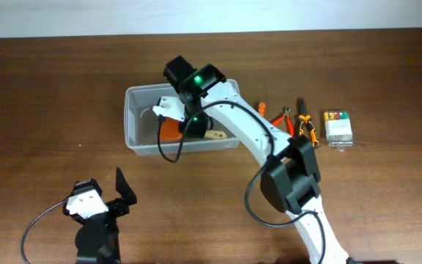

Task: Pack container
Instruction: 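Carry the scraper into the container and open the right gripper, then move the right gripper to the marker pack and grasp it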

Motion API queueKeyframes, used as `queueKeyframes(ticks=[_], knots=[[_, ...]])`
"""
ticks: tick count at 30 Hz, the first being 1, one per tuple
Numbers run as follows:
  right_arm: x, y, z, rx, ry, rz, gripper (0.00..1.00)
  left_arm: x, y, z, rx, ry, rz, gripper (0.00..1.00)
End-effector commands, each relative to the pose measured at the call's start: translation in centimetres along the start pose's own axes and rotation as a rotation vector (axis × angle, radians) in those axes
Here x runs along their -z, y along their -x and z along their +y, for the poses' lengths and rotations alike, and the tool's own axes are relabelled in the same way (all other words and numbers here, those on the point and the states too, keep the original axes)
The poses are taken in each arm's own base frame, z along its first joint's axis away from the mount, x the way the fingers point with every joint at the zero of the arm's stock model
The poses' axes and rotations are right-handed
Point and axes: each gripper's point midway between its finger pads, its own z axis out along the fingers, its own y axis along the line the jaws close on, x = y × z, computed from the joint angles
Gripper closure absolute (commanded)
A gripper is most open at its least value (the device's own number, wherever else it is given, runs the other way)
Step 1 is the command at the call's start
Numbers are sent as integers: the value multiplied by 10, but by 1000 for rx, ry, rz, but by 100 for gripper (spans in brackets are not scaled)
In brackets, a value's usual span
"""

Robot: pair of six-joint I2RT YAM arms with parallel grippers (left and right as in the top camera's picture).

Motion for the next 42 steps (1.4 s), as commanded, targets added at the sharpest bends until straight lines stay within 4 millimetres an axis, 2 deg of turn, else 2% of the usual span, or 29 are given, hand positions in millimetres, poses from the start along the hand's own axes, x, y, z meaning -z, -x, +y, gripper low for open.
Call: queueKeyframes(ticks=[1, 2, 3, 5, 6, 7, 8, 10, 11, 14, 17, 19, 20, 21, 22, 23, 24, 26, 27, 29, 33, 34, 35, 40, 42], knots=[[8, 5, -5, 30, -26, -23, 92, 0, -1, 0, -10, 0, 0, 1], [11, 6, -6, 32, -32, -29, 84, 0, -1, 0, -10, 0, 0, 1], [17, 8, -7, 8, -44, -38, 68, 0, -1, 0, -10, 0, 0, 1], [37, 11, -11, -63, -81, -59, 66, 0, -1, 0, -10, 0, 0, 1], [60, 12, -16, -85, -132, -78, 60, 0, -1, 0, -10, 0, 0, 1], [80, 11, -22, -115, -192, -87, 20, 0, -1, 0, -10, 0, 0, 1], [105, 8, -32, -146, -272, -102, 1, 0, -1, 0, -10, 0, 0, 1], [142, 4, -40, -174, -357, -138, 1, 0, -1, 0, -10, 0, 0, 1], [172, -3, -43, -191, -398, -182, 1, 0, -1, 0, -10, 0, 0, 1], [222, -28, -55, -300, -464, -256, 1, 0, -1, 0, -10, 0, 0, 1], [250, -74, -75, -414, -515, -248, 1, 0, -1, 0, -10, 0, 0, 1], [268, -135, -112, -688, -541, -281, 1, 0, -1, 0, -10, 0, 0, 1], [270, -151, -120, -757, -532, -298, 1, 0, -1, 0, -10, 0, 0, 1], [268, -186, -137, -910, -479, -340, 1, 0, -1, 0, -10, 0, 0, 1], [265, -210, -149, -1007, -433, -373, 1, 0, -1, 0, -9, 0, -1, 1], [261, -226, -155, -1061, -401, -390, 1, 0, -1, 0, -10, 0, 0, 1], [246, -262, -167, -1182, -338, -400, 1, 0, -1, 0, -10, 0, 0, 1], [226, -299, -175, -1317, -297, -366, 1, 0, -1, 0, -10, 0, 0, 1], [208, -322, -176, -1394, -263, -327, 1, 0, -1, 0, -10, 0, 0, 1], [173, -354, -171, -1509, -186, -248, 1, 0, -1, 0, -10, 0, 0, 1], [104, -387, -153, -1613, -60, -80, 1, 0, -1, 0, -10, 0, 0, 1], [97, -391, -151, -1617, -59, -53, 1, 0, -1, 0, -9, 0, -1, 1], [80, -400, -147, -1623, -65, 3, 1, 0, -1, 0, -10, 0, 0, 1], [31, -410, -135, -1550, -33, 68, 0, 0, -1, 0, -10, 0, 0, 1], [22, -412, -133, -1550, -33, 69, 1, 0, -1, 0, -10, 0, 0, 1]])
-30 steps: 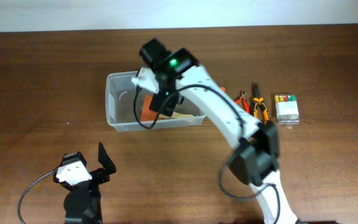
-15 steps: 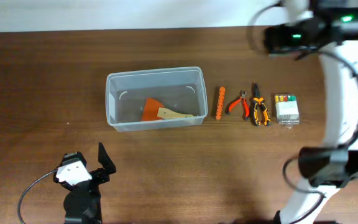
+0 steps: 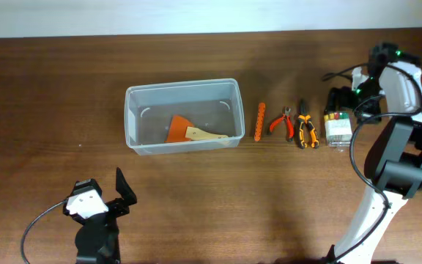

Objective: Pack container

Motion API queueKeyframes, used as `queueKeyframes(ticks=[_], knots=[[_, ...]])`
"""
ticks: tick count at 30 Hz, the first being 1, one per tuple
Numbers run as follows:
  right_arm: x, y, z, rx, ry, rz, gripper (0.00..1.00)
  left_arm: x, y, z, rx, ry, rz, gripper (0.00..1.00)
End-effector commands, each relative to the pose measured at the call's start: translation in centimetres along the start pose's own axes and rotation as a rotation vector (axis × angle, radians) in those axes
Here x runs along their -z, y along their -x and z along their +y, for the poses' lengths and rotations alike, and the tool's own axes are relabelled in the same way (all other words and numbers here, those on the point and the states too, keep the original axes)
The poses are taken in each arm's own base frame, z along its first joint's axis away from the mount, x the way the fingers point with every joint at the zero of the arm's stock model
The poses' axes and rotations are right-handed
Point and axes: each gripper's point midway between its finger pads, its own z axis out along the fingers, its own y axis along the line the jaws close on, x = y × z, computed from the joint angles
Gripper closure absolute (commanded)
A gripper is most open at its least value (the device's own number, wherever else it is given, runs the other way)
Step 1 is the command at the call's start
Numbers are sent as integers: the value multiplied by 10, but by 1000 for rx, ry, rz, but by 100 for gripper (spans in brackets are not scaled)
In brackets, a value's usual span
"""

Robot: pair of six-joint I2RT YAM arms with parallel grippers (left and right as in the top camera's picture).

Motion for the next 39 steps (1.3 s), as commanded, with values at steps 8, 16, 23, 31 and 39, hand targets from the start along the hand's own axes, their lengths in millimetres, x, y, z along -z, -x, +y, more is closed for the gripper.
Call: queueKeyframes(ticks=[8, 16, 23, 31, 39], knots=[[-47, -26, 6, 40, 4, 70, 22, 0, -1, 0, -10, 0, 0, 1], [-15, -17, 16, -8, 1, 51, 50, 0, -1, 0, -10, 0, 0, 1], [161, 15, 94, 146, 57, -285, 58, 0, -1, 0, -10, 0, 0, 1], [198, -49, 290, 730, 140, -394, 65, 0, -1, 0, -10, 0, 0, 1], [69, -142, 412, 1358, 149, -207, 57, 0, -1, 0, -10, 0, 0, 1]])
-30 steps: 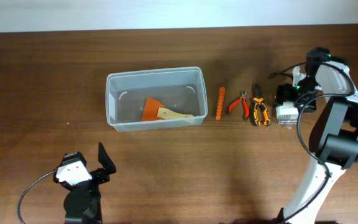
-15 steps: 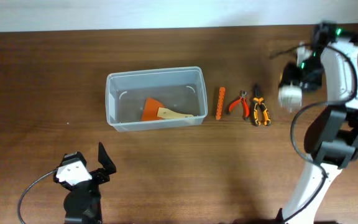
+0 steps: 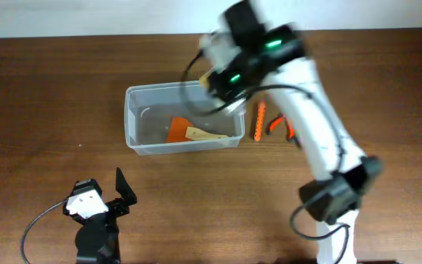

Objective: Pack container

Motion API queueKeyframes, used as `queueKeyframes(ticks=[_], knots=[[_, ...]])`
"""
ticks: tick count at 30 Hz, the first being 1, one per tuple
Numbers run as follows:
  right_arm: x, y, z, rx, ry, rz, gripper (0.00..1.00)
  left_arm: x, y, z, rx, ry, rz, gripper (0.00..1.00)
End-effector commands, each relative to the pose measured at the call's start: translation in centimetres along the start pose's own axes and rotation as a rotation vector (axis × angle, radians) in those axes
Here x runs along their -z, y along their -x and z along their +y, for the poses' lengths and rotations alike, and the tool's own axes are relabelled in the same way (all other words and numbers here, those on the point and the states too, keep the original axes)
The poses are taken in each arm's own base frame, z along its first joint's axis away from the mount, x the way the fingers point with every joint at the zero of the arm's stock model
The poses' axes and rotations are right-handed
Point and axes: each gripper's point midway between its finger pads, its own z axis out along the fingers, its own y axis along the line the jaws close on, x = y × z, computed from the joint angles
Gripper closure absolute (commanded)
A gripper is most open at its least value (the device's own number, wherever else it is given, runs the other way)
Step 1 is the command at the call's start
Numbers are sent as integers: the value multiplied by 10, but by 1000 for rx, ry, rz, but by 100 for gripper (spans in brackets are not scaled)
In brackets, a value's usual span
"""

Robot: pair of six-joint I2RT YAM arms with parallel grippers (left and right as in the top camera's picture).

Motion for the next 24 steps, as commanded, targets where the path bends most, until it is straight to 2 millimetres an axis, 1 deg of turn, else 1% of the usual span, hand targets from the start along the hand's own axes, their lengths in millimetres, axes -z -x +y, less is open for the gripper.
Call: queueKeyframes(ticks=[1, 4, 6, 7, 10, 11, 13, 14, 15, 16, 18, 20, 21, 22, 24], knots=[[-64, -12, 53, 295, 89, 91, 53, 0, -1, 0, -10, 0, 0, 1], [-106, -18, 90, 459, 130, 101, 52, 0, -1, 0, -10, 0, 0, 1], [-119, -17, 103, 528, 138, 85, 51, 0, -1, 0, -10, 0, 0, 1], [-127, -14, 113, 572, 140, 60, 52, 0, -1, 0, -10, 0, 0, 1], [-136, -4, 128, 606, 135, 13, 52, 0, -1, 0, -10, 0, 0, 1], [-137, -3, 130, 611, 135, 6, 51, 0, -1, 0, -10, 0, 0, 1], [-138, 1, 134, 620, 133, -8, 36, 0, -1, 0, -10, 0, 0, 1], [-139, 2, 133, 621, 126, -12, 18, 0, -1, 0, -10, 0, 0, 1], [-139, 3, 130, 621, 109, -10, 12, 0, -1, 0, -10, 0, 0, 1], [-139, 4, 116, 619, 37, 13, 6, 0, -1, 0, -10, 0, 0, 1], [-134, 5, 91, 590, -86, 49, 1, 0, -1, 0, -10, 0, 0, 1], [-124, 7, 69, 547, -191, 68, 1, 0, -1, 0, -10, 0, 0, 1], [-116, 9, 59, 526, -228, 68, 1, 0, -1, 0, -10, 0, 0, 1], [-103, 12, 55, 512, -221, 54, 1, 0, -1, 0, -10, 0, 0, 1], [-89, 13, 52, 496, -195, 32, 1, 0, -1, 0, -10, 0, 0, 1]])
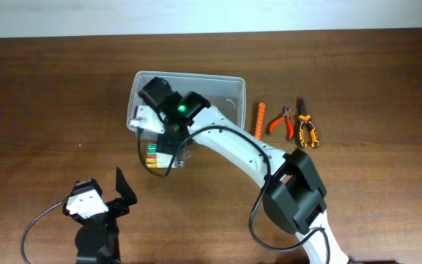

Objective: Pack container

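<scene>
The clear plastic container [222, 78] stands mid-table. My right arm reaches across it from the right, with the right gripper [161, 149] down at the container's front left corner. It is shut on a clear pack of coloured pieces [152, 156], which shows just below the wrist. The arm hides whether the pack is inside the front wall or on it. It also covers the container's floor and the things lying there. My left gripper [123, 191] rests near the front left edge, away from all of this; its jaws cannot be made out.
To the right of the container, an orange rod [260, 121], orange-handled pliers [282, 122] and yellow-and-black pliers [305, 132] lie in a row. The right arm's elbow [295, 187] hangs over the table in front of them.
My right gripper was above the container's back right part and is now low at its front left corner, with the clear pack showing under it. The container's far rim sits slightly farther back.
First my right gripper was down in the container, where an orange spatula lay. Then it was at the far right by the clear pack. Later it was above the container's back, and now it holds the pack at the front left corner. The left arm never moved.
</scene>
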Motion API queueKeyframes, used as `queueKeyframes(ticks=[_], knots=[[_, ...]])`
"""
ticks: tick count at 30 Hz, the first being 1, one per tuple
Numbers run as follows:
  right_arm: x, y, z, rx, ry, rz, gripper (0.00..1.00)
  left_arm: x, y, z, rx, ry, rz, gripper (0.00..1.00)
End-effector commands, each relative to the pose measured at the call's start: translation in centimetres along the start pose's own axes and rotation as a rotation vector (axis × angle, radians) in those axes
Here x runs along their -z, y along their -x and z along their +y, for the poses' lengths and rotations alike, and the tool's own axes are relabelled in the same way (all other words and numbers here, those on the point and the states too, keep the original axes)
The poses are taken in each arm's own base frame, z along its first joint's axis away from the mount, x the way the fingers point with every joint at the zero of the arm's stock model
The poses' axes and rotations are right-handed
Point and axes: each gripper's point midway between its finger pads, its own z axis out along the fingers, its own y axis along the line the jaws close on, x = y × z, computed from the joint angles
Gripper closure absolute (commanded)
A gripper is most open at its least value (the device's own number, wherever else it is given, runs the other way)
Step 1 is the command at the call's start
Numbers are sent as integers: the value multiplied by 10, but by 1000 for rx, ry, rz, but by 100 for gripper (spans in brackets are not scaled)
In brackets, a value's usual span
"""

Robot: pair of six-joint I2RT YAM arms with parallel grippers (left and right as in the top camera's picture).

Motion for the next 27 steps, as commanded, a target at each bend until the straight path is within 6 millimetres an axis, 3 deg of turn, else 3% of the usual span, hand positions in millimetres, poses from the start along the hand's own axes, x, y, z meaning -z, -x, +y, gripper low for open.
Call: queueKeyframes(ticks=[1, 4, 7, 9, 15, 20, 27], knots=[[44, -6, -33, -69, -78, -35, 1, 0, -1, 0, -10, 0, 0, 1], [49, -13, -25, -80, -8, -38, 2, 0, -1, 0, -10, 0, 0, 1], [45, -10, 6, -80, 154, -68, 1, 0, -1, 0, -10, 0, 0, 1], [44, -5, 16, -93, 208, -93, 1, 0, -1, 0, -10, 0, 0, 1], [38, -7, 23, -202, 248, -75, 1, 0, -1, 0, -10, 0, 0, 1], [21, -12, 45, -220, 348, -33, 1, 0, -1, 0, -10, 0, 0, 1], [22, -7, 72, -175, 387, 1, 4, 0, -1, 0, -10, 0, 0, 1]])
